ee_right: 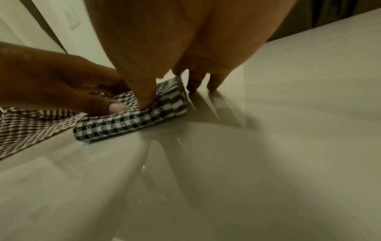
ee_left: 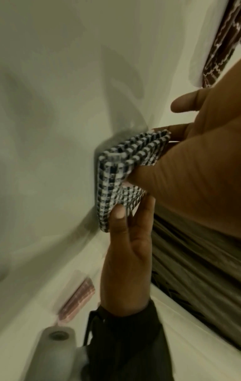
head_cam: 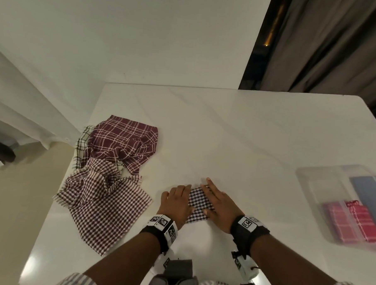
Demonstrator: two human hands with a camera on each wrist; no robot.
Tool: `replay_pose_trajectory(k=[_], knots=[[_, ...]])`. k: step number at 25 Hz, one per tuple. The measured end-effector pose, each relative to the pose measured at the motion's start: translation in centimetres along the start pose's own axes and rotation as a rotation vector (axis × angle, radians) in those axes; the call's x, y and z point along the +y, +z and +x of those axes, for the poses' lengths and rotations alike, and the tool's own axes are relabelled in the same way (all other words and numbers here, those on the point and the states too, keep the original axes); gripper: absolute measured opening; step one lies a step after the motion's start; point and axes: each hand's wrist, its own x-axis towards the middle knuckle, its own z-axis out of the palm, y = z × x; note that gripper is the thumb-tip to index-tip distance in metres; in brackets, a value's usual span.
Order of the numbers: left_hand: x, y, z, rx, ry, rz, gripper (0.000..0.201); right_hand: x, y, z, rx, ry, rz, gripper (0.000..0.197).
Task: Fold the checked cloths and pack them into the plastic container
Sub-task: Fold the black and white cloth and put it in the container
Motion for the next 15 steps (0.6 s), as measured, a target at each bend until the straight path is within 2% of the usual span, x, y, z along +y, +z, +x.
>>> replay_pose_trajectory(k=[3, 5, 9, 12, 15], knots=[[0.2, 0.8, -0.4, -0.12, -0.147, -0.126, 0.069, -0.3, 1.2, -2.1, 0.073, 0.073, 0.138, 0.079], [0.4, 1.3, -0.5, -0.121, -0.133, -0.182, 0.061, -0.6, 1.3, -3.4, 0.091, 0.14, 0.234, 0.077], [1.8, 0.9, -0.6, 0.004, 0.105, -0.406, 0.038, -0.9, -0.9, -5.7, 0.191, 0.248, 0.422, 0.074], [3.9, -0.4, -0.3, 0.046, 0.282, -0.522, 0.041, -0.3, -3.6, -8.0, 0.296, 0.331, 0.498, 0.068], [6.5, -1.8, 0.2, 0.123, 0.397, -0.607, 0.048, 1.2, -6.7, -10.5, 0.403, 0.301, 0.486, 0.035]])
